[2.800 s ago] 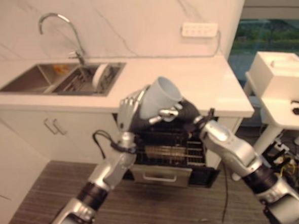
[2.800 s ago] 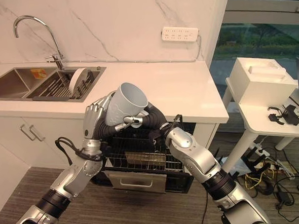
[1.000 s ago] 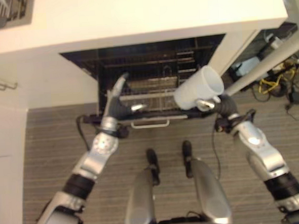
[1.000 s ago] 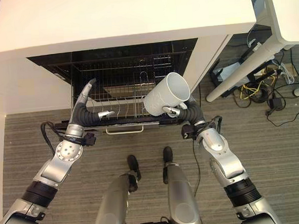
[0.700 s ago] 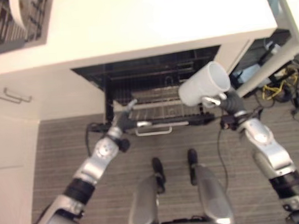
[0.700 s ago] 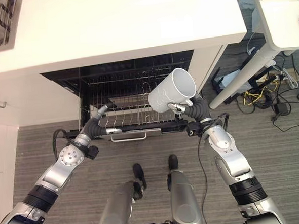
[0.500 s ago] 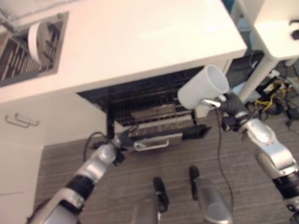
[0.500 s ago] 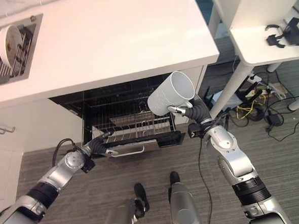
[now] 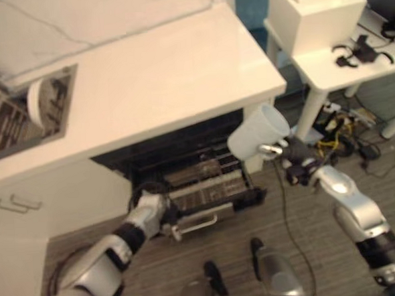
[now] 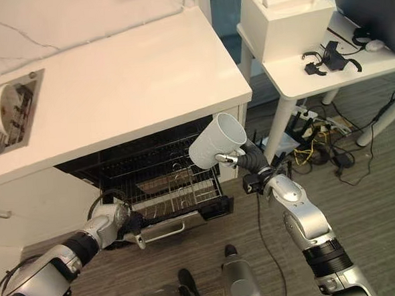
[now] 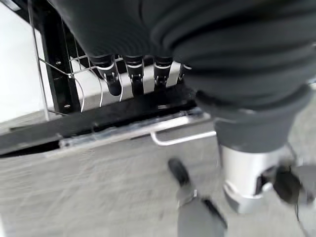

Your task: Place the dishes in the dishwasher.

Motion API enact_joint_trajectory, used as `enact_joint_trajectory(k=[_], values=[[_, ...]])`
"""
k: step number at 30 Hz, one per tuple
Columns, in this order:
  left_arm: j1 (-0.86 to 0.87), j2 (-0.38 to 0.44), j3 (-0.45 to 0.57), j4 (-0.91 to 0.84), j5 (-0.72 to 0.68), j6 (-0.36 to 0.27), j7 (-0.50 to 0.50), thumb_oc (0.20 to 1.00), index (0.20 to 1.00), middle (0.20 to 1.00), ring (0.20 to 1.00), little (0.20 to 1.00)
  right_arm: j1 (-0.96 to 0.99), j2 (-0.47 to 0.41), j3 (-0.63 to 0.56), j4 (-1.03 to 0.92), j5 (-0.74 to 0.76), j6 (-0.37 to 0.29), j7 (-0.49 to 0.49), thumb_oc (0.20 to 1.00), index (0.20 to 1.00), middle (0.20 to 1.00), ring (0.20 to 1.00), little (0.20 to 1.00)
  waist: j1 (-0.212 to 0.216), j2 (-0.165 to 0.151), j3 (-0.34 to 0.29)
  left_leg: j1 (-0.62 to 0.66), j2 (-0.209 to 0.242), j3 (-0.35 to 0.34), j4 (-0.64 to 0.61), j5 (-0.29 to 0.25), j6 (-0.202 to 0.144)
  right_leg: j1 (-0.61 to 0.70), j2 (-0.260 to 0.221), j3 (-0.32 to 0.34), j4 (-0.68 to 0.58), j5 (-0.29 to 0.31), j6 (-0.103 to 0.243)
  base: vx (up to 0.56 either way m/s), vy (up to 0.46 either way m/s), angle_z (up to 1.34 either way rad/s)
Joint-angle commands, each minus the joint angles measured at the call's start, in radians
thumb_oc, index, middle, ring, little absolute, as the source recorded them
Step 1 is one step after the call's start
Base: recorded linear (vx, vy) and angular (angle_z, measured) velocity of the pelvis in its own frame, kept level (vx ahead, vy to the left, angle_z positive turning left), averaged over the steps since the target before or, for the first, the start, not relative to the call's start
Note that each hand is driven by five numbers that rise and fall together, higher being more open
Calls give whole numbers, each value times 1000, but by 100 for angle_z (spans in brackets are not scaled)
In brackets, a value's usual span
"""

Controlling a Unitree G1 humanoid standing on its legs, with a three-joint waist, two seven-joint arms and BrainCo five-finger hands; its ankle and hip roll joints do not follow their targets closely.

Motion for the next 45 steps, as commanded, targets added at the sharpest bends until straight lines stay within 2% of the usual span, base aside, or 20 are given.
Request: enact_joint_trajectory(k=[1, 6, 10, 11, 12, 13, 14, 15, 16, 17, 19, 20, 21, 22, 23, 25, 26, 31, 38, 45], values=[[230, 15, -72, -5, -30, 26, -288, 1000, 1000, 1000, 1000, 1000, -86, 23, -23, -61, -5, -77, -15, 200, 200, 200, 200, 200, 28, -29, 77, -29, 36, -90, 71, -70, -11, 66, -49, 12, -50, -25, 70, -56, -25, 4], [249, 122, -56, -162, -15, 34, -347, 1000, 1000, 1000, 1000, 1000, -72, -3, -47, -63, 12, -97, -23, 200, 200, 200, 200, 200, 52, -30, 89, -46, 31, -102, 71, -70, -12, 60, -55, -8, -50, -26, 74, -31, -21, 9], [243, 185, 39, -262, -203, 30, -139, 1000, 1000, 1000, 1000, 1000, -45, -30, -51, -78, 26, -100, -31, 200, 200, 200, 200, 200, 66, -23, 89, -45, 28, -107, 71, -67, -11, 66, -56, -21, -50, -28, 70, 4, -1, 4], [247, 201, 119, -317, -319, 13, -19, 1000, 1000, 1000, 1000, 1000, -18, -40, -64, -89, 28, -105, -26, 200, 200, 200, 200, 200, 74, -20, 88, -44, 25, -110, 71, -66, -10, 71, -58, -28, -50, -30, 68, 0, 0, 0], [247, 210, 170, -369, -382, -6, 59, 1000, 1000, 1000, 1000, 1000, 6, -44, -76, -98, 28, -112, -22, 200, 200, 200, 200, 200, 79, -18, 84, -46, 23, -113, 71, -64, -9, 72, -60, -32, -50, -30, 67, 62, -1, 10], [242, 230, 291, -476, -515, -39, 191, 1000, 1000, 1000, 1000, 1000, 54, -52, -101, -118, 26, -122, -20, 200, 200, 200, 200, 200, 91, -17, 80, -42, 18, -119, 71, -65, -9, 82, -65, -43, -50, -33, 68, 54, -19, 20], [234, 251, 349, -520, -605, -78, 271, 1000, 1000, 1000, 1000, 1000, 71, -58, -113, -121, 27, -126, -18, 200, 200, 200, 200, 200, 97, -15, 73, -51, 18, -122, 71, -57, -10, 76, -67, -46, -50, -27, 66, 57, -22, 30], [229, 268, 412, -551, -692, -116, 316, 1000, 1000, 1000, 1000, 1000, 85, -63, -125, -121, 23, -127, -16, 200, 200, 200, 200, 200, 102, -15, 73, -49, 16, -124, 71, -56, -10, 80, -69, -49, -50, -27, 67, 38, -16, 33], [229, 290, 459, -574, -747, -176, 361, 1000, 1000, 1000, 1000, 1000, 96, -69, -133, -117, 22, -130, -17, 200, 200, 200, 200, 200, 106, -14, 67, -51, 15, -127, 71, -54, -11, 80, -71, -51, -50, -26, 67, 67, -10, 28], [230, 320, 525, -601, -861, -238, 398, 1000, 1000, 1000, 1000, 1000, 103, -74, -139, -106, 12, -133, -14, 200, 200, 200, 200, 200, 112, -15, 64, -48, 14, -130, 71, -51, -12, 84, -73, -54, -50, -25, 68, 73, -6, 22], [252, 307, 612, -620, -979, -354, 484, 1000, 1000, 1000, 1000, 1000, 104, -71, -141, -88, -23, -121, 5, 200, 200, 200, 200, 200, 125, -17, 59, -46, 12, -135, 71, -51, -12, 88, -75, -56, -50, -26, 65, 57, -3, 10], [252, 307, 612, -620, -979, -354, 484, 1000, 1000, 1000, 1000, 1000, 104, -71, -141, -88, -23, -121, 5, 200, 200, 200, 200, 200, 125, -17, 59, -46, 12, -135, 71, -51, -12, 88, -75, -56, -50, -26, 65, 44, -22, 6], [268, 269, 662, -625, -1056, -445, 554, 1000, 1000, 1000, 1000, 1000, 101, -59, -134, -68, -59, -114, -4, 200, 200, 200, 200, 200, 137, -24, 58, -43, 11, -140, 71, -52, -12, 93, -76, -59, -50, -28, 64, 54, -73, 9], [301, 154, 717, -655, -1181, -547, 615, 1000, 1000, 1000, 1000, 1000, 101, -21, -116, -25, -116, -104, -30, 200, 200, 200, 200, 200, 157, -41, 54, -40, 9, -150, 71, -56, -11, 98, -77, -65, -50, -30, 61, 61, -93, 8], [314, 118, 723, -663, -1190, -569, 625, 1000, 1000, 1000, 1000, 1000, 100, -10, -109, -12, -139, -99, -43, 200, 200, 200, 200, 200, 162, -46, 52, -39, 8, -154, 71, -57, -10, 99, -77, -65, -50, -29, 59, 44, -96, 10], [323, 69, 718, -675, -1186, -592, 649, 1000, 1000, 1000, 1000, 1000, 89, 0, -92, 14, -183, -75, -74, 200, 200, 200, 200, 200, 173, -56, 51, -39, 6, -161, 71, -56, -10, 100, -77, -67, -50, -27, 58, 8, -68, 8], [316, 49, 715, -675, -1199, -597, 660, 1000, 1000, 1000, 1000, 1000, 65, -2, -74, 48, -209, -40, -81, 200, 200, 200, 200, 200, 183, -63, 53, -40, 4, -167, 71, -56, -10, 101, -75, -68, -50, -26, 57, -5, -66, 6], [283, 33, 704, -671, -1272, -583, 666, 1000, 1000, 1000, 1000, 1000, -46, -17, -10, 191, -264, 31, -96, 200, 200, 200, 200, 200, 214, -82, 54, -33, 1, -181, 71, -55, -10, 113, -77, -78, -50, -23, 57, 22, -79, 6], [237, 31, 676, -662, -1282, -560, 654, 1000, 1000, 1000, 1000, 1000, -198, -41, 99, 442, -250, 117, -70, 200, 200, 200, 200, 200, 260, -96, 64, -26, 4, -200, 71, -52, -12, 130, -79, -90, -50, -20, 56, 17, -67, 8], [176, 42, 665, -671, -1336, -569, 640, 1000, 1000, 1000, 1000, 1000, -347, -45, 193, 769, -206, 119, -1, 200, 200, 200, 200, 200, 303, -84, 80, -31, 0, -221, 71, -43, -19, 138, -89, -111, -50, -18, 52, -6, -26, 11]])
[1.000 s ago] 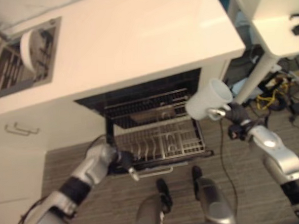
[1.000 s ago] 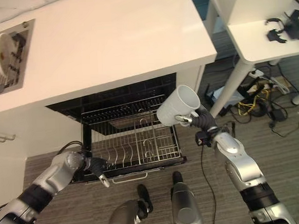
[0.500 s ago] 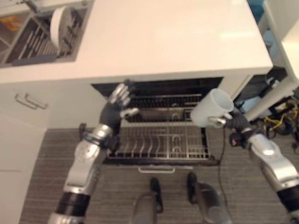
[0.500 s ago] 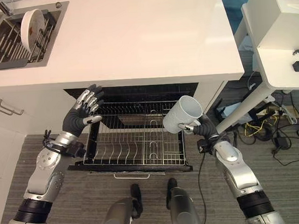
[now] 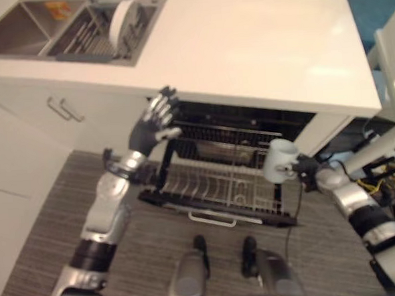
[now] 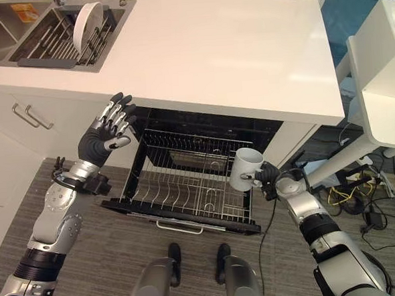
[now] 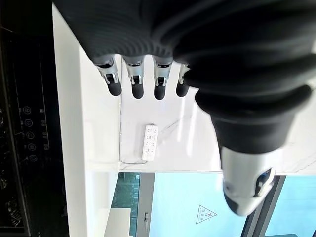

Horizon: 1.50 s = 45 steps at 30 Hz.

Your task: Place the dishes in the dishwasher.

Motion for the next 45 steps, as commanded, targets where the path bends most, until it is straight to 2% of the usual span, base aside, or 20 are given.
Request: enact_joint_trajectory(k=[1, 2, 6, 10, 14, 16, 17, 18, 20, 21, 26, 33, 38, 41, 45], values=[[-39, 12, -17, -57, -50, -57, -8, 1000, 1000, 1000, 1000, 1000, -66, -19, 17, 38, 45, -44, 46, 200, 200, 200, 200, 200, 18, 8, -1, -4, 10, -67, 17, -46, -6, 69, -63, 28, -70, 15, 62, -7, -5, 9], [-62, 9, -15, -71, -73, -63, -17, 1000, 1000, 1000, 1000, 1000, -117, -10, 18, 202, 56, -75, 84, 200, 200, 200, 200, 200, 36, 20, 3, -9, 3, -79, 17, -44, -6, 68, -66, 22, -70, 14, 59, -9, 1, 10], [-83, -3, -18, -99, -107, -72, -15, 1000, 1000, 1000, 1000, 1000, -179, 3, 25, 364, 44, -87, 116, 200, 200, 200, 200, 200, 49, 41, 19, -22, -6, -92, 17, -37, -7, 60, -69, 16, -70, 16, 54, -32, 29, 17], [-102, -14, -21, -120, -175, -61, -25, 1000, 1000, 1000, 1000, 1000, -218, 5, 25, 448, 48, -92, 127, 200, 200, 200, 200, 200, 54, 58, 39, -37, -15, -100, 17, -31, -7, 45, -75, 13, -70, 23, 53, -59, 28, 2], [-128, -34, -42, -149, -188, -82, -23, 1000, 1000, 1000, 1000, 1000, -281, 13, 28, 505, 43, -59, 133, 200, 200, 200, 200, 200, 57, 79, 59, -54, -25, -105, 17, -27, -8, 28, -79, 7, -70, 26, 49, -76, 39, 3], [-139, -45, -50, -160, -225, -63, -25, 1000, 1000, 1000, 1000, 1000, -306, 15, 31, 527, 47, -45, 128, 200, 200, 200, 200, 200, 57, 87, 62, -58, -29, -106, 17, -25, -8, 26, -80, 5, -70, 28, 48, -27, 37, 4], [-139, -50, -54, -164, -229, -60, -23, 1000, 1000, 1000, 1000, 1000, -314, 12, 33, 533, 44, -49, 128, 266, 266, 266, 266, 266, 56, 90, 65, -58, -30, -106, 17, -24, -9, 25, -81, 3, -70, 29, 47, -18, 46, 1], [-138, -52, -57, -167, -228, -61, -18, 1000, 1000, 1000, 1000, 1000, -323, 8, 34, 537, 48, -53, 132, 429, 429, 429, 429, 429, 55, 94, 67, -60, -31, -107, 17, -23, -9, 22, -81, 3, -70, 30, 45, -25, 46, 0], [-143, -52, -59, -168, -246, -60, -11, 1000, 1000, 1000, 1000, 1000, -338, 4, 33, 538, 42, -47, 140, 561, 561, 561, 561, 561, 54, 99, 70, -65, -35, -108, 17, -20, -9, 17, -82, 2, -70, 32, 44, -32, 42, 0], [-142, -53, -61, -164, -256, -65, -13, 1000, 1000, 1000, 1000, 1000, -343, 3, 35, 541, 43, -47, 134, 1000, 1000, 1000, 1000, 1000, 53, 101, 72, -66, -36, -108, 17, -20, -9, 14, -83, 1, -70, 34, 45, -35, 35, 0], [-151, -62, -70, -159, -252, -70, -19, 1000, 1000, 1000, 1000, 1000, -356, -6, 36, 538, 22, -77, 98, 1000, 1000, 1000, 1000, 1000, 47, 103, 80, -70, -37, -102, 17, -21, -7, 5, -85, -1, -70, 39, 44, -33, 24, 1], [-127, -44, -50, -137, -266, -89, -40, 1000, 1000, 1000, 1000, 1000, -316, -54, 9, 449, 103, -117, 34, 1000, 1000, 1000, 1000, 1000, 30, 87, 72, -61, -30, -84, 17, -29, -6, 5, -84, -1, -70, 46, 49, 0, 0, 0], [-105, -43, -32, -140, -248, -95, -36, 1000, 1000, 1000, 1000, 1000, -245, -75, -41, 264, 162, -121, -60, 1000, 1000, 1000, 1000, 1000, 10, 65, 57, -42, -22, -69, 17, -41, -5, 17, -79, 5, -70, 46, 52, 0, 0, 0], [-75, -48, -20, -137, -238, -106, -36, 1000, 1000, 1000, 1000, 1000, -172, -71, -72, 88, 198, -111, -147, 1000, 1000, 1000, 1000, 1000, -8, 49, 45, -29, -17, -58, 17, -50, -3, 24, -72, 16, -70, 44, 53, 32, -1, -5], [-16, -68, 4, -143, -204, -109, -41, 1000, 1000, 1000, 1000, 1000, -23, -26, -153, -102, 176, -119, -198, 1000, 1000, 1000, 1000, 1000, -27, 30, 18, -5, -8, -40, 17, -61, 2, 43, -68, 21, -70, 41, 58, 63, 3, -10]])
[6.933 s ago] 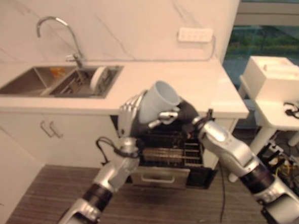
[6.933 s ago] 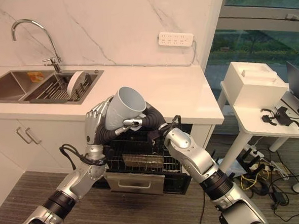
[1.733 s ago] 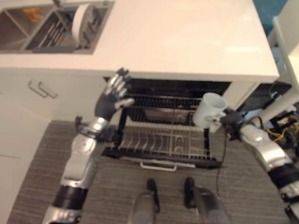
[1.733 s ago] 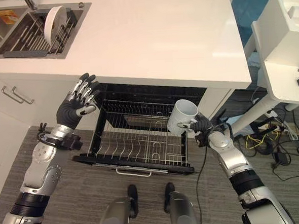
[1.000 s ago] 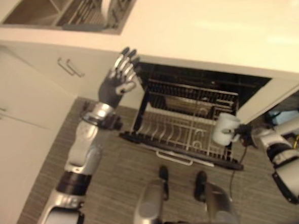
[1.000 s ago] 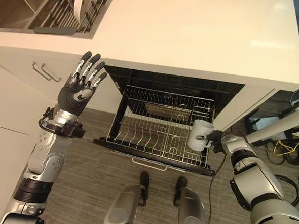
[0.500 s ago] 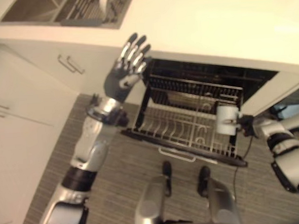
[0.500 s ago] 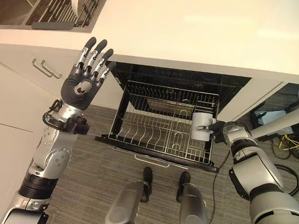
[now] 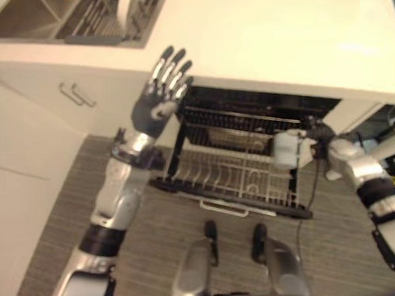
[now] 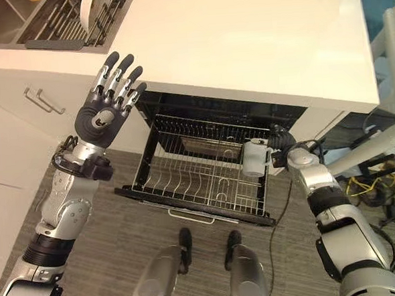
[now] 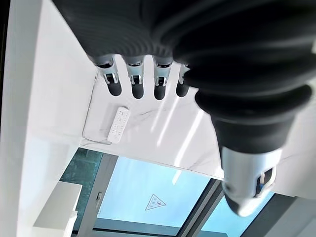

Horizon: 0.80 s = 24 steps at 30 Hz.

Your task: Place the dishes in the dishwasher.

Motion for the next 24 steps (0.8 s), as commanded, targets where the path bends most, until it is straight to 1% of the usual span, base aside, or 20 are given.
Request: enact_joint_trajectory(k=[1, 6, 7, 8, 9, 10, 13, 14, 15, 16, 17, 18, 19, 20, 21, 22, 23, 24], values=[[57, -35, 55, -75, 44, -63, -15, 1000, 1000, 1000, 1000, 1000, 31, 11, -13, -29, 2, -41, -35, 1000, 1000, 1000, 1000, 1000, -5, 12, -55, 1, 32, -25, 21, -82, -18, 50, -28, 32, -84, 37, 46, 76, 28, -24], [144, -62, 94, -88, 71, -65, -39, 1000, 1000, 1000, 1000, 1000, 203, 69, -110, -227, -23, -71, -34, 1000, 1000, 1000, 1000, 1000, -22, -1, -96, 29, 29, -2, 21, -99, -6, 69, -40, 35, -84, 37, 63, 53, 94, -12], [194, -70, 122, -99, 88, -66, -56, 1000, 1000, 1000, 1000, 1000, 301, 108, -159, -340, -47, -84, -28, 1000, 1000, 1000, 1000, 1000, -32, -6, -122, 47, 22, 10, 21, -111, 3, 77, -51, 39, -84, 41, 79, 72, 184, -21], [200, -70, 126, -100, 95, -68, -57, 1000, 1000, 1000, 1000, 1000, 310, 112, -164, -350, -49, -85, -24, 1000, 1000, 1000, 1000, 1000, -33, -6, -126, 49, 21, 11, 21, -113, 4, 78, -53, 39, -84, 42, 81, 84, 277, -21], [229, -63, 154, -111, 142, -81, -45, 1000, 1000, 1000, 1000, 1000, 358, 134, -195, -452, -51, -73, -2, 1000, 1000, 1000, 1000, 1000, -47, -9, -135, 60, 14, 12, 21, -120, 12, 80, -59, 49, -84, 50, 94, 42, 205, -15], [242, -59, 164, -118, 156, -85, -42, 1000, 1000, 1000, 1000, 1000, 381, 145, -211, -491, -54, -68, 10, 1000, 1000, 1000, 1000, 1000, -52, -11, -137, 64, 12, 14, 21, -122, 16, 81, -60, 55, -84, 54, 99, 44, 245, -11], [302, -56, 224, -123, 157, -94, -83, 1000, 1000, 1000, 1000, 1000, 494, 185, -283, -602, -87, -109, 60, 1000, 1000, 1000, 1000, 1000, -81, -21, -143, 82, 4, 18, 21, -136, 32, 88, -52, 90, -84, 74, 120, 34, 219, -30], [321, -56, 237, -128, 158, -90, -92, 1000, 1000, 1000, 1000, 1000, 521, 194, -297, -632, -62, -115, 70, 1000, 1000, 1000, 1000, 1000, -89, -24, -145, 88, 4, 20, 21, -142, 38, 96, -45, 94, -84, 95, 125, 40, 195, -25], [355, -43, 260, -134, 133, -96, -106, 1000, 1000, 1000, 1000, 1000, 562, 203, -315, -680, -25, -121, 112, 1000, 1000, 1000, 1000, 1000, -93, -20, -148, 91, 13, 26, 21, -145, 47, 125, -14, 63, -84, 118, 124, 27, 141, -25], [364, -43, 265, -134, 131, -99, -109, 1000, 1000, 1000, 1000, 1000, 576, 204, -316, -695, -25, -128, 125, 1000, 1000, 1000, 1000, 1000, -92, -18, -148, 91, 20, 29, 21, -144, 48, 136, -2, 48, -84, 126, 123, -26, 141, -35], [376, -41, 281, -133, 122, -110, -117, 1000, 1000, 1000, 1000, 1000, 595, 195, -314, -729, -41, -153, 154, 1000, 1000, 1000, 1000, 1000, -91, -13, -147, 83, 34, 36, 21, -141, 50, 164, 49, 19, -84, 133, 115, -71, 68, -53], [370, -36, 289, -129, 118, -113, -113, 1000, 1000, 1000, 1000, 1000, 597, 183, -315, -747, -40, -167, 170, 1000, 1000, 1000, 1000, 1000, -91, -16, -150, 78, 36, 39, 21, -140, 48, 183, 92, 22, -84, 121, 102, -85, 44, -64], [364, -33, 292, -126, 114, -113, -112, 1000, 1000, 1000, 1000, 1000, 594, 178, -315, -757, -37, -173, 173, 1000, 1000, 1000, 1000, 1000, -91, -19, -155, 74, 33, 43, 21, -140, 47, 194, 123, 29, -84, 115, 94, -78, -29, -58], [354, -35, 296, -115, 104, -116, -98, 1000, 1000, 1000, 1000, 1000, 580, 175, -312, -765, -52, -193, 165, 1000, 1000, 1000, 1000, 1000, -85, -30, -166, 66, 19, 59, 21, -140, 46, 210, 161, 28, -84, 94, 80, -65, -50, -49], [350, -39, 296, -108, 104, -120, -86, 1000, 1000, 1000, 1000, 1000, 567, 171, -309, -765, -56, -204, 161, 1000, 1000, 1000, 1000, 1000, -76, -39, -171, 62, 9, 75, 21, -139, 47, 219, 160, 20, -84, 67, 70, -61, -93, -51], [345, -38, 292, -103, 103, -122, -78, 1000, 1000, 1000, 1000, 1000, 554, 174, -300, -769, -56, -214, 155, 1000, 1000, 1000, 1000, 1000, -60, -50, -177, 55, -3, 108, 21, -134, 45, 225, 144, 1, -84, 6, 54, -28, -136, -81], [343, -38, 289, -100, 109, -124, -68, 1000, 1000, 1000, 1000, 1000, 552, 175, -293, -772, -49, -223, 162, 1000, 1000, 1000, 1000, 1000, -55, -51, -180, 46, -6, 127, 21, -121, 42, 228, 139, 17, -84, -38, 40, 5, -206, -63], [342, -43, 279, -100, 100, -128, -62, 1000, 1000, 1000, 1000, 1000, 561, 175, -291, -794, -58, -231, 161, 1000, 1000, 1000, 1000, 1000, -56, -50, -187, 58, -27, 149, 21, -104, 42, 234, 144, 81, -84, -97, 14, 25, -217, -44]])
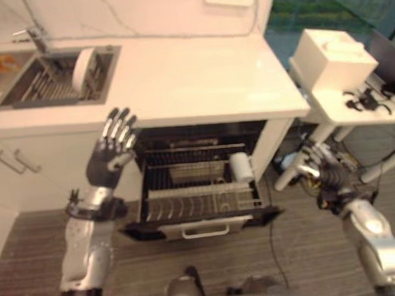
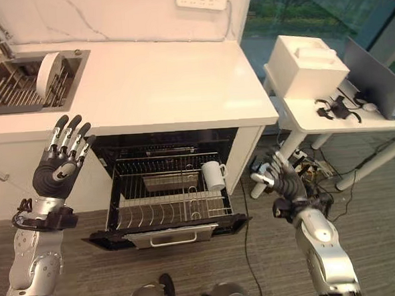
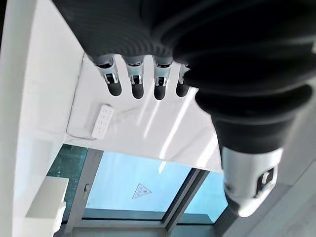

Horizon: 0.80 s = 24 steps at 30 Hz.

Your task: Place the dishes in the dishwasher.

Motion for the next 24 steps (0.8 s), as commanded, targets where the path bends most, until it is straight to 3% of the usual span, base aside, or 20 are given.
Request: enact_joint_trajectory(k=[1, 2, 3, 4, 5, 6, 8, 9, 12, 15, 16, 18, 19, 20, 21, 22, 24], values=[[-34, 26, -8, -73, -41, -80, 16, 1000, 1000, 1000, 1000, 1000, 4, -10, -25, -43, -13, -77, -18, 1000, 1000, 1000, 1000, 1000, 18, -9, -1, 29, -92, -71, 19, -34, -15, 11, -19, 84, -34, 71, 37, 23, -183, 0], [-35, 15, -20, -80, -31, -83, 20, 1000, 1000, 1000, 1000, 1000, -6, -16, -24, -42, -27, -84, -20, 1000, 1000, 1000, 1000, 1000, 22, -21, 11, 19, -94, -42, 47, 21, -35, 24, -46, 85, -34, 78, 31, -8, -111, -7], [-38, 7, -28, -86, -18, -78, 24, 1000, 1000, 1000, 1000, 1000, -16, -26, -30, -45, -31, -85, -31, 1000, 1000, 1000, 1000, 1000, 21, -21, 22, -5, -57, -30, 82, 66, -64, 30, -55, 77, -34, 84, 28, -13, 19, 7], [-41, 12, -41, -89, -30, -73, 33, 1000, 1000, 1000, 1000, 1000, -30, -53, -39, -53, -8, -76, -54, 1000, 1000, 1000, 1000, 1000, 7, -15, 30, 20, -20, -32, 21, 57, -70, 32, -67, 61, -34, 88, 29, -12, 234, 18], [-35, 20, -44, -94, -64, -82, 32, 1000, 1000, 1000, 1000, 1000, -29, -71, -51, -61, 6, -85, -56, 1000, 1000, 1000, 1000, 1000, -9, 3, 24, 13, 37, -74, 19, 21, -80, 20, -61, 61, -34, 88, 30, 5, 349, 32], [-29, 18, -41, -102, -67, -88, 36, 1000, 1000, 1000, 1000, 1000, -22, -78, -61, -68, 15, -87, -47, 1000, 1000, 1000, 1000, 1000, -15, 13, 17, 0, 66, -106, 19, 26, -94, 12, -55, 67, -34, 88, 28, 15, 479, 23], [-5, 1, -30, -116, -89, -103, 33, 1000, 1000, 1000, 1000, 1000, 3, -99, -95, -90, 35, -90, -15, 1000, 1000, 1000, 1000, 1000, -25, 35, -5, -51, 153, -226, 19, 79, -134, -10, -41, 104, -34, 87, 17, 51, 495, 0], [10, -18, -24, -111, -101, -112, 19, 1000, 1000, 1000, 1000, 1000, 3, -120, -114, -91, 34, -93, 2, 1000, 1000, 1000, 1000, 1000, -30, 46, -15, -68, 200, -321, 19, 106, -153, -16, -44, 135, -34, 82, 14, 94, 526, -42], [42, -44, -13, -100, -81, -142, 1, 1000, 1000, 1000, 1000, 1000, -33, -164, -131, -99, 15, -79, -4, 1000, 1000, 1000, 1000, 1000, -39, 67, -34, -50, 261, -437, 19, 139, -174, -36, -79, 188, -34, 82, 21, 105, 727, -81], [53, -23, 26, -127, -83, -158, 18, 1000, 1000, 1000, 1000, 1000, -77, -214, -127, -145, 26, -68, -23, 1000, 1000, 1000, 1000, 1000, -59, 96, -40, 21, 241, -403, 19, 53, -192, -88, -170, 253, -34, 129, 103, 4, 1017, -90], [44, -3, 30, -127, -112, -140, 15, 1000, 1000, 1000, 1000, 1000, -68, -204, -138, -155, 30, -82, -29, 1000, 1000, 1000, 1000, 1000, -67, 90, -38, 33, 224, -361, 19, 5, -191, -98, -210, 271, -34, 156, 143, -45, 847, -59], [24, 35, 22, -123, -105, -98, -16, 1000, 1000, 1000, 1000, 1000, -13, -186, -179, -184, 71, -104, -61, 1000, 1000, 1000, 1000, 1000, -61, 63, -38, 39, 158, -353, 19, -25, -177, -113, -278, 281, -34, 214, 197, -88, 751, 16], [10, 70, 12, -123, -149, -85, -30, 1000, 1000, 1000, 1000, 1000, 6, -177, -202, -195, 96, -113, -84, 1000, 1000, 1000, 1000, 1000, -46, 41, -34, 36, 126, -326, 19, -41, -160, -155, -354, 252, -34, 296, 214, -137, 654, 28], [9, 75, 17, -115, -164, -87, -39, 1000, 1000, 1000, 1000, 1000, 1, -156, -200, -187, 100, -120, -77, 1000, 1000, 1000, 1000, 1000, -28, 31, -31, 41, 109, -312, 19, -57, -149, -186, -399, 222, -34, 355, 222, -170, 699, 15], [17, 83, 35, -112, -140, -105, -24, 1000, 1000, 1000, 1000, 1000, -42, -109, -154, -161, 66, -126, -59, 1000, 1000, 1000, 1000, 1000, 33, 18, -21, 63, 83, -240, 19, -91, -126, -199, -469, 51, -34, 421, 242, -156, 604, -21], [27, 81, 47, -118, -140, -105, -22, 1000, 1000, 1000, 1000, 1000, -70, -90, -114, -147, 40, -127, -71, 1000, 1000, 1000, 1000, 1000, 68, 10, -27, 66, 68, -192, 19, -102, -113, -199, -487, -54, -34, 434, 247, -119, 554, -113], [36, 83, 62, -125, -141, -96, -19, 1000, 1000, 1000, 1000, 1000, -95, -79, -64, -140, 1, -124, -110, 1000, 1000, 1000, 1000, 1000, 95, 16, -31, 80, 53, -152, 19, -125, -95, -157, -438, -162, -34, 402, 228, -55, 415, -207]])
